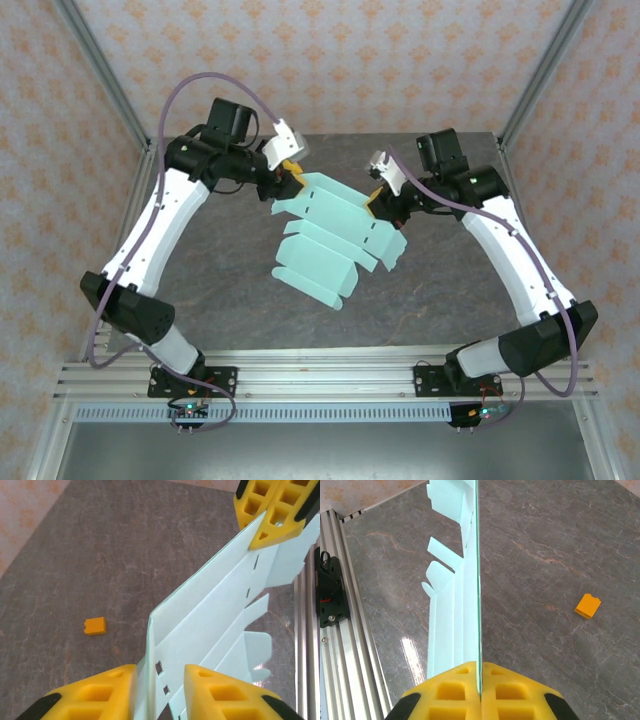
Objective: Fold the paper box
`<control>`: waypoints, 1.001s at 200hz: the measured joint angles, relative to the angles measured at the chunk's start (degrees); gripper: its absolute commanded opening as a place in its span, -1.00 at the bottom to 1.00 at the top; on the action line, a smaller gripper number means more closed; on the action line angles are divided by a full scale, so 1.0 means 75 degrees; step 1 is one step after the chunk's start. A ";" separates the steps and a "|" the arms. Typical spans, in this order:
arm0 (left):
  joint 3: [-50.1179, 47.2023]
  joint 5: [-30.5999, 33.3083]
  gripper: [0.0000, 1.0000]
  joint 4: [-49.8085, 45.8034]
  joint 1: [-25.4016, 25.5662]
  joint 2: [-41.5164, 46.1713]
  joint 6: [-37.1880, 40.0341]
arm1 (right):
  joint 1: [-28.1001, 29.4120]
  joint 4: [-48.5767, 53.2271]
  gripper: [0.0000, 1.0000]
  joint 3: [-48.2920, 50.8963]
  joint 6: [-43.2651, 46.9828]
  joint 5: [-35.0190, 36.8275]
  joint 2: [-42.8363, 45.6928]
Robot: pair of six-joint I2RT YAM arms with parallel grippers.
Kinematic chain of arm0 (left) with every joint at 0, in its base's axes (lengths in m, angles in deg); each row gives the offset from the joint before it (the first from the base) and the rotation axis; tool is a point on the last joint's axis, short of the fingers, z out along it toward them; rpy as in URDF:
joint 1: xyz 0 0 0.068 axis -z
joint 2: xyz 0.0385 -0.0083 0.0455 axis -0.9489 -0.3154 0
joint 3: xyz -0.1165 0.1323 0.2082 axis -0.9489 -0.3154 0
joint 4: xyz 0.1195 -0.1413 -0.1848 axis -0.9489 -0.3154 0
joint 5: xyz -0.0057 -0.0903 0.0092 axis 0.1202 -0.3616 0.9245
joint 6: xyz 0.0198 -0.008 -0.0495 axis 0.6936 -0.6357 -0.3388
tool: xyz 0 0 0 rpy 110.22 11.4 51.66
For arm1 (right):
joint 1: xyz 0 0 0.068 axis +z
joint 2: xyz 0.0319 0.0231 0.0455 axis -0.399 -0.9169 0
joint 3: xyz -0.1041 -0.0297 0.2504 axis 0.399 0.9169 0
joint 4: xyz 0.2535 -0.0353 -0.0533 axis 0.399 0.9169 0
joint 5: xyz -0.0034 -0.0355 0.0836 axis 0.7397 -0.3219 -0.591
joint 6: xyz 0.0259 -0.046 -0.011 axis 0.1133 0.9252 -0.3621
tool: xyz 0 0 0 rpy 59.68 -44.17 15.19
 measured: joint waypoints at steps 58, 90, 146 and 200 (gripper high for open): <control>-0.4001 0.1935 0.40 0.2827 -0.0219 0.3439 -0.2815 | 0.0003 -0.0277 -1.00 0.0539 -0.0612 -0.0172 0.0434; -0.5528 0.2964 0.41 0.3885 -0.0219 0.4430 -0.4065 | 0.0006 -0.0300 -1.00 0.0542 -0.0801 -0.0356 0.0452; -0.7018 0.3168 0.43 0.4692 -0.0219 0.4881 -0.5910 | 0.0003 -0.0629 -1.00 0.0533 -0.1399 -0.0574 0.0344; -0.7542 0.2862 0.48 0.5464 -0.0166 0.4846 -0.6551 | 0.0006 -0.0755 -1.00 0.0539 -0.1612 -0.0761 0.0297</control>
